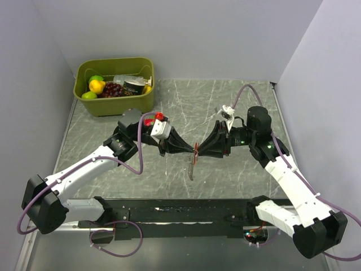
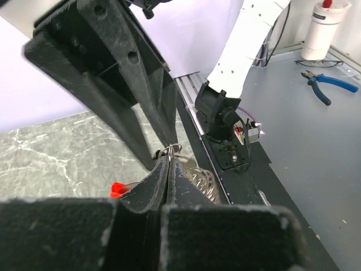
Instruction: Put the keys on the keyring
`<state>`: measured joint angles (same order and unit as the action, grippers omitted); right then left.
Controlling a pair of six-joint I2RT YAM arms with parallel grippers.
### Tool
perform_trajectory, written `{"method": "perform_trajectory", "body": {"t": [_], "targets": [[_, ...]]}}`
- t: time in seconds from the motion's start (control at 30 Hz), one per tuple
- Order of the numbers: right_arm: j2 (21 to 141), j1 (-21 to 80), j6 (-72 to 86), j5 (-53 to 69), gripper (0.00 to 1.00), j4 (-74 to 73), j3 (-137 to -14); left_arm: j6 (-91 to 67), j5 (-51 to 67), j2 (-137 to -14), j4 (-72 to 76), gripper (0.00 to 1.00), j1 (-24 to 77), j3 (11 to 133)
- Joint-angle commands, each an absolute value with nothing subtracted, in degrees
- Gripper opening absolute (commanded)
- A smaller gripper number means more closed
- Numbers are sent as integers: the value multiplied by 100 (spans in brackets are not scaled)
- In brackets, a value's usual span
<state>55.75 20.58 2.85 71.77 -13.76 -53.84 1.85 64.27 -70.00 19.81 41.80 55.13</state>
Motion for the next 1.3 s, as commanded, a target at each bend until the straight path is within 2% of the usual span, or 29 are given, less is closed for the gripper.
{"method": "perform_trajectory", "body": {"t": [0.0, 0.2, 1.27], "targets": [[5625, 2145, 325, 7198, 26, -1283, -5414, 193, 6373, -6952, 2180, 1, 4210, 5748], [5625, 2136, 194, 7137, 0, -1502, -5405, 272, 6170, -6873, 2171, 1, 4210, 5669], [5704, 2136, -676, 6539, 0, -2355, -5282, 88, 5405, -6645, 2610, 1, 4192, 5397]]}}
